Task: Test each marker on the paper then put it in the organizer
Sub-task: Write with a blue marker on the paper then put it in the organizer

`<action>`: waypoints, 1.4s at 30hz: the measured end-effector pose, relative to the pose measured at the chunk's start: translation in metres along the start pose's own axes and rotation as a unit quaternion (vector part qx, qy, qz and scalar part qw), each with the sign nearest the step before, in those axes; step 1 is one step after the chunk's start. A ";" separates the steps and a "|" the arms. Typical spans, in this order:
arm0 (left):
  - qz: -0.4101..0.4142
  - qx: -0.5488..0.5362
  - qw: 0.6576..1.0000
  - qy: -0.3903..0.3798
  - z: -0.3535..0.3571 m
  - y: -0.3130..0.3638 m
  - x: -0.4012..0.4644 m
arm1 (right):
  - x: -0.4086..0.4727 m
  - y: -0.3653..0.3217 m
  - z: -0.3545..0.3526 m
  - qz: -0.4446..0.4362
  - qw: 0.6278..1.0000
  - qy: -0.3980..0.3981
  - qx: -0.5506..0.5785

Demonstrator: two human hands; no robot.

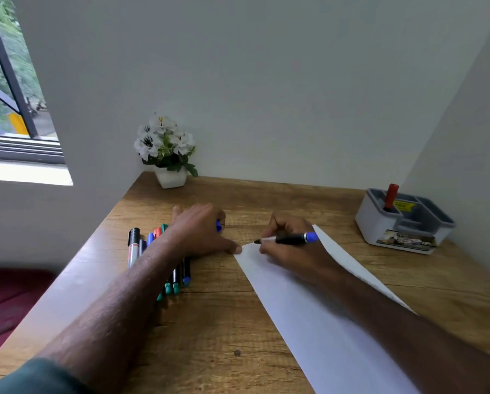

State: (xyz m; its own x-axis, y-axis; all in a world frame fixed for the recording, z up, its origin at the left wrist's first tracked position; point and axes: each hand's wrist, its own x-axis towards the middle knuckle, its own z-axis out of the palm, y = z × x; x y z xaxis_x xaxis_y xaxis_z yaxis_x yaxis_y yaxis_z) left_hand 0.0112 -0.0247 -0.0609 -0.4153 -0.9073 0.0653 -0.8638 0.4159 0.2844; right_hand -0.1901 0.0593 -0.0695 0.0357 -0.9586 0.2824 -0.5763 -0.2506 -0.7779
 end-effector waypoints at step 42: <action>-0.001 -0.021 1.000 0.020 0.007 -0.010 0.006 | 0.015 0.018 0.016 0.014 0.997 0.004 0.070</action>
State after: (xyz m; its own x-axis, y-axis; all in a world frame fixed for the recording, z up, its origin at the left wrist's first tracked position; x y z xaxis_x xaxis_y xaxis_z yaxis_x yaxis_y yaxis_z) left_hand 0.0156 -0.0337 -0.0697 -0.4015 -0.9100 0.1033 -0.8511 0.4124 0.3250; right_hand -0.1873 0.0385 -0.0883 0.0140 -0.9647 0.2630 -0.4576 -0.2400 -0.8561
